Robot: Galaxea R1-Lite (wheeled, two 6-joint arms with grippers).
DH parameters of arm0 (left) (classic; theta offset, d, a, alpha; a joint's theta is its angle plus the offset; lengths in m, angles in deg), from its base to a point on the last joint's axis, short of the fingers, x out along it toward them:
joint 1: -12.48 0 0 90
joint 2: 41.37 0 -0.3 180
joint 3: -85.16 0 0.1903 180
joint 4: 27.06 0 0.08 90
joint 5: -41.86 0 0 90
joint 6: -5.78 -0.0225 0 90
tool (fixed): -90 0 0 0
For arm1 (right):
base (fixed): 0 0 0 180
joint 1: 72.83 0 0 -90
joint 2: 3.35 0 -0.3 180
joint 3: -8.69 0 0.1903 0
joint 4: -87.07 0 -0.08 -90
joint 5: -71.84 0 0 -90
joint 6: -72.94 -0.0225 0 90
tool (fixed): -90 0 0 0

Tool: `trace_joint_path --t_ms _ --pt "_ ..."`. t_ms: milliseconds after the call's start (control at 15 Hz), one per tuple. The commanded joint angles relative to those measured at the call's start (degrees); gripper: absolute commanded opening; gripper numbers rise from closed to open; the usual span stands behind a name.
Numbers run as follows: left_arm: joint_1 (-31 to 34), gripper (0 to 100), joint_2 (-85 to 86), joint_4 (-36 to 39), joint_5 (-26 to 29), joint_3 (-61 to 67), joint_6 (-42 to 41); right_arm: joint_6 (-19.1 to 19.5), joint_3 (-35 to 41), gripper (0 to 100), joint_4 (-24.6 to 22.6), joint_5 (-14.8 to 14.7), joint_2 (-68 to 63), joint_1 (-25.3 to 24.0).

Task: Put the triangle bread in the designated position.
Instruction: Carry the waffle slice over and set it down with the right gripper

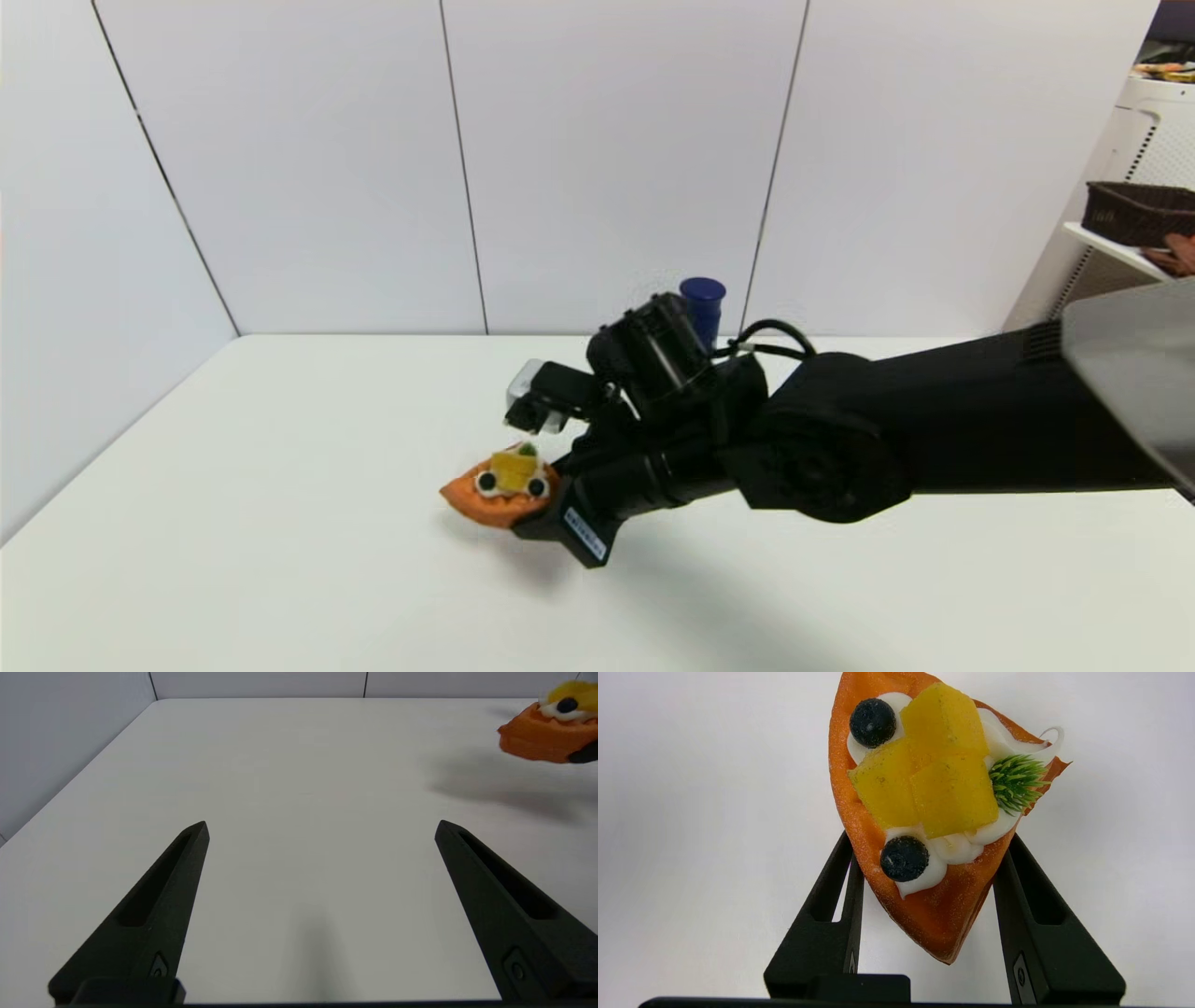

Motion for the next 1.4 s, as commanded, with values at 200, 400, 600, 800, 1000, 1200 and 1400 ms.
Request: trace_joint_path --t_ms 200,400,600,800,1000,1200,1400 --pt "0.0 100 -0.1 0.0 0.0 0.0 0.0 0.9 16.0 0 0.5 0.2 15.1 15.6" --pt "0.0 100 -0.1 0.0 0.0 0.0 0.0 1.3 21.8 0 0.5 0.1 16.5 24.0" --pt "0.0 100 -0.1 0.0 0.0 0.0 0.0 1.4 21.3 0 0.1 0.1 14.3 32.6" --pt "0.0 100 -0.1 0.0 0.0 0.0 0.0 1.4 16.1 0 0.0 0.1 9.3 36.4" --pt "0.0 100 -0.1 0.0 0.0 0.0 0.0 1.4 8.8 0 -0.3 0.1 2.8 37.3" --pt "0.0 100 -0.1 0.0 0.0 0.0 0.0 1.4 4.0 0 -0.6 0.1 -2.5 37.3" --pt "0.0 100 -0.1 0.0 0.0 0.0 0.0 1.4 0.6 0 -0.7 0.1 -5.5 37.3"
